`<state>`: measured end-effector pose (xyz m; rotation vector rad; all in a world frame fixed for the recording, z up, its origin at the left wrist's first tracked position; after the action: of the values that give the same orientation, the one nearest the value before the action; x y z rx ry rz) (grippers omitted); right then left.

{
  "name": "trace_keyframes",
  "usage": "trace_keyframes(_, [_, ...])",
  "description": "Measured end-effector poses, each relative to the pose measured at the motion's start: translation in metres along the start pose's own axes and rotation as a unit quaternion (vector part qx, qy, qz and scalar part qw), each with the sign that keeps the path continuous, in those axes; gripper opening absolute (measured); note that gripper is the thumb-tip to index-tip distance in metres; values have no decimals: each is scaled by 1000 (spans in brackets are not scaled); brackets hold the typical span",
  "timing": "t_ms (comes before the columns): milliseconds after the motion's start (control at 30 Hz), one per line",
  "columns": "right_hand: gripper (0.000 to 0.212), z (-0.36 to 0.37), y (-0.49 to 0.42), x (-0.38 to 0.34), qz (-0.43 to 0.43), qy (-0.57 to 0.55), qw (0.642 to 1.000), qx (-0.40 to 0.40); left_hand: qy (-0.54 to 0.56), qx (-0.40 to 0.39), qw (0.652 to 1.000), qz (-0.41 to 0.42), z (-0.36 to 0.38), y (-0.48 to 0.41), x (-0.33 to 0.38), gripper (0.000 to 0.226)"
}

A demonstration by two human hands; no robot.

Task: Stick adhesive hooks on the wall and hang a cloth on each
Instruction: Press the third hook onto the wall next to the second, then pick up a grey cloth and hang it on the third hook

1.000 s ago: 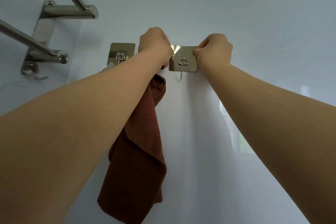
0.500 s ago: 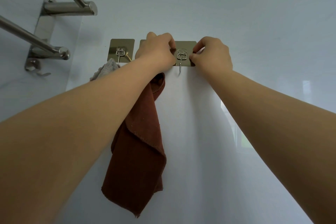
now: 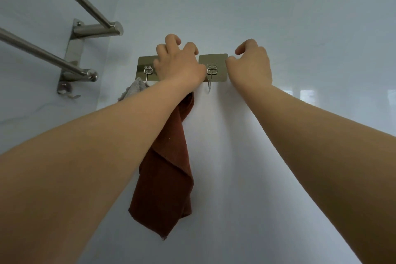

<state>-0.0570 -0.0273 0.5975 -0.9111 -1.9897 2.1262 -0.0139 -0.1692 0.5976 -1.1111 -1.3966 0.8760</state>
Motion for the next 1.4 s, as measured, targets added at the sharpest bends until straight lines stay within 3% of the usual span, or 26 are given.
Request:
trace_keyframes(100, [27, 2, 8, 2, -3, -17, 1000, -23, -29, 25, 999, -1, -10, 11, 6, 43])
trace_keyframes(333, [14, 6, 43, -5, -22, -171, 980, -105, -105, 58, 992, -39, -34, 55, 14, 33])
trace_keyframes(600, [7, 13, 132, -41, 8, -351, 903, -246, -262, 64, 958, -99, -101, 140, -11, 30])
trace_keyframes(767, [4, 36, 215, -83, 50, -408, 842, -349, -370, 45, 912, -174, -170, 203, -51, 31])
trace_keyframes(967, [18, 54, 353, -140, 67, -412, 754, -507, -480, -10, 825, -298, -264, 312, -99, 31])
trace_keyframes(1400, [10, 28, 626, -178, 11, -321, 553, -769, -491, -156, 663, -543, -395, 536, -175, 27])
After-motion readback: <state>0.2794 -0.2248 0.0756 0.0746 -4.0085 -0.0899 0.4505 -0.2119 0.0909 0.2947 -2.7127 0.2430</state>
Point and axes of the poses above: each hand's wrist, its own y-axis away from the middle knuckle, its own z-axis out of the palm, x = y × z, the point moved 6 cm from there along -y, towards the middle knuckle, and after that the axes turned 2 degrees about x, right-handed, at the moved point
